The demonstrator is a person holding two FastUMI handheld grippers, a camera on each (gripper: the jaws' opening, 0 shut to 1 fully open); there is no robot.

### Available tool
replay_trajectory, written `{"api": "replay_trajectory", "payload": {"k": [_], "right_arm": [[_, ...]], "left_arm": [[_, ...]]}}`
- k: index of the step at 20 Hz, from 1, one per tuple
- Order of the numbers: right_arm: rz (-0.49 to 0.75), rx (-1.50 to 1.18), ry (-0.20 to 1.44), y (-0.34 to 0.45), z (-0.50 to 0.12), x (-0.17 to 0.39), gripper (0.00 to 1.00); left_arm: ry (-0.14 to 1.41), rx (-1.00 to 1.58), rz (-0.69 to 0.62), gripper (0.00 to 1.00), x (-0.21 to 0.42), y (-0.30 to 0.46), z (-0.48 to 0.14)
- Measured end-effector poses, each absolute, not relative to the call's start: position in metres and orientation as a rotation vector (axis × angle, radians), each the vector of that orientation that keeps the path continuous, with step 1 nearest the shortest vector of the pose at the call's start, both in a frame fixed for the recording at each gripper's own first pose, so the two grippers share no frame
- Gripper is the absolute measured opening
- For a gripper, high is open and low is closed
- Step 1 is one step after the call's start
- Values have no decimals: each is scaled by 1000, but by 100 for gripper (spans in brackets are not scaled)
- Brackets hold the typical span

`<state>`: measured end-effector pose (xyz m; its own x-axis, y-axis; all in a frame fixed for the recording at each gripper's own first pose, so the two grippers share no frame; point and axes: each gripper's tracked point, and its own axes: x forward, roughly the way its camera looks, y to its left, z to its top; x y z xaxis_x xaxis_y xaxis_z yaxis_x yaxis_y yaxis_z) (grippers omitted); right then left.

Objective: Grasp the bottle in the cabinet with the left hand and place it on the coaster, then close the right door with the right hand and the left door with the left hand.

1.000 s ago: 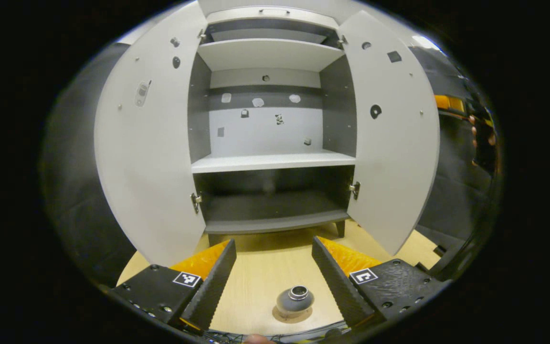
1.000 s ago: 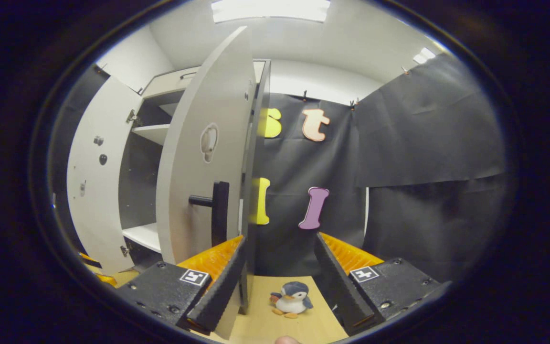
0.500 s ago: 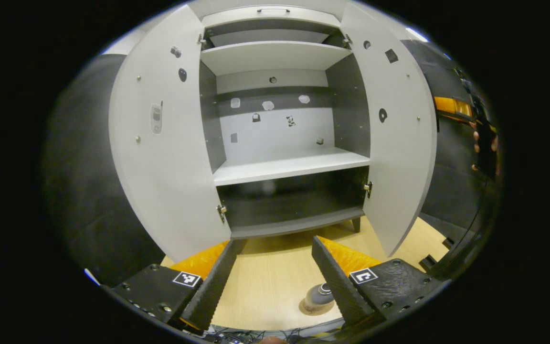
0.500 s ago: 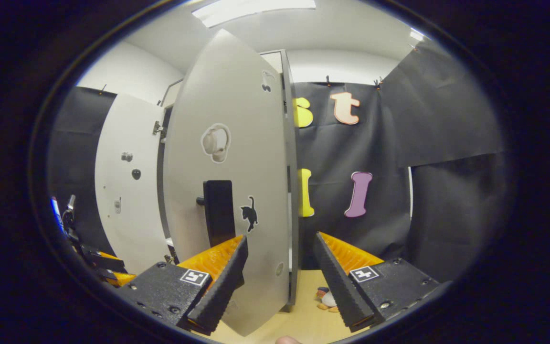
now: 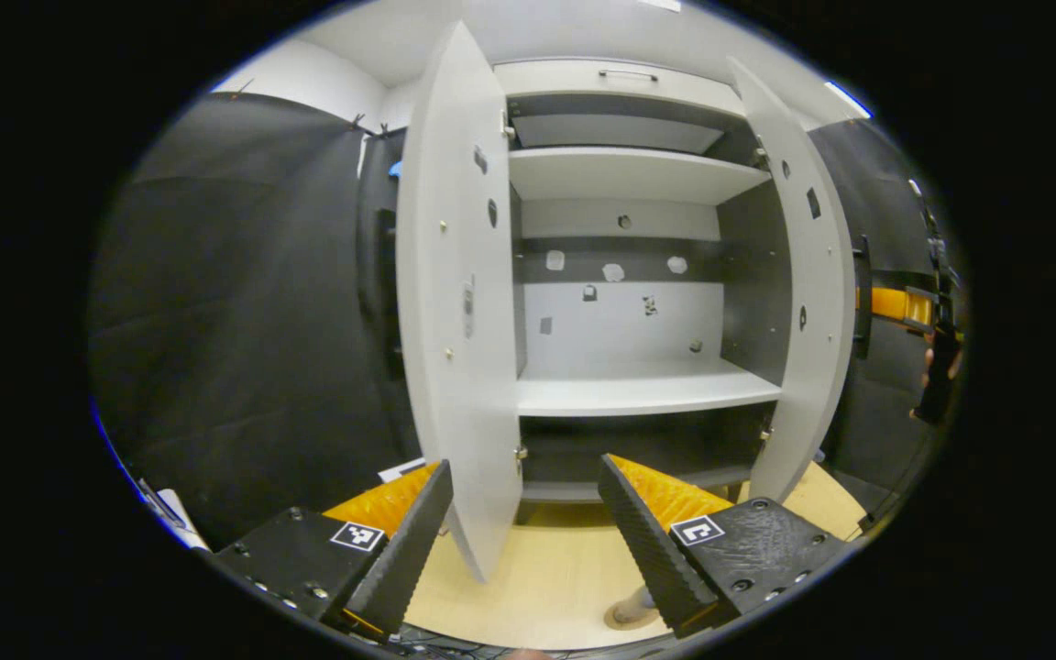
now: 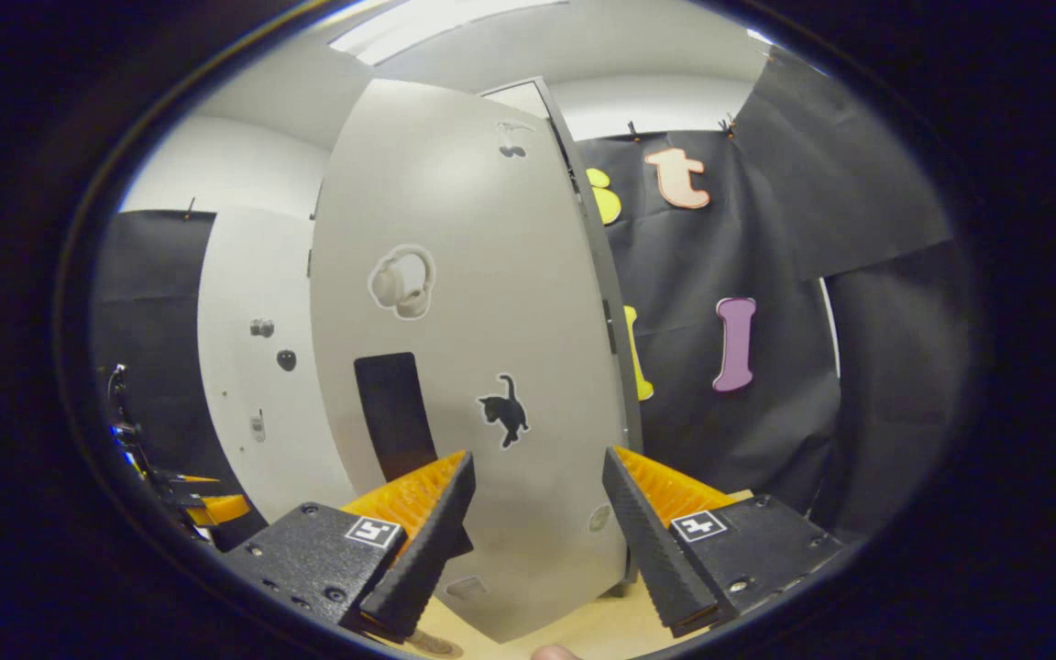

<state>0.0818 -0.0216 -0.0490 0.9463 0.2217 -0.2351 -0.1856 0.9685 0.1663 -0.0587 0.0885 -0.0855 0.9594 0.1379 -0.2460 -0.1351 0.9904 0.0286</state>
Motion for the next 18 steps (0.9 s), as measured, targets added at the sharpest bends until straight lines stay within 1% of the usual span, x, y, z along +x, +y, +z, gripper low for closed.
{"api": "replay_trajectory", "payload": {"k": [1, 2, 3, 5, 7, 9, 12, 15, 17, 18], "right_arm": [[218, 141, 256, -14, -49, 86, 93], [228, 136, 259, -8, -50, 90, 93], [244, 137, 256, 0, -52, 94, 93], [268, 143, 280, 17, -67, 102, 93], [281, 156, 294, 30, -73, 110, 93], [278, 159, 284, 39, -72, 120, 93], [265, 140, 275, 44, -73, 126, 93], [262, 135, 271, 47, -73, 121, 93], [251, 129, 264, 44, -71, 113, 92], [243, 128, 261, 41, -70, 109, 92]], "left_arm": [[231, 15, 160, 98, -59, 98, -79], [218, 17, 171, 96, -61, 105, -76], [205, 18, 179, 99, -64, 111, -72], [198, 22, 223, 96, -68, 128, -70], [193, 19, 269, 96, -71, 144, -68], [189, 23, 326, 97, -74, 164, -68], [180, 58, 377, 97, -75, 189, -63], [155, 58, 394, 97, -69, 205, -50], [160, 42, 380, 98, -61, 214, -47], [166, 40, 377, 96, -57, 218, -47]]}}
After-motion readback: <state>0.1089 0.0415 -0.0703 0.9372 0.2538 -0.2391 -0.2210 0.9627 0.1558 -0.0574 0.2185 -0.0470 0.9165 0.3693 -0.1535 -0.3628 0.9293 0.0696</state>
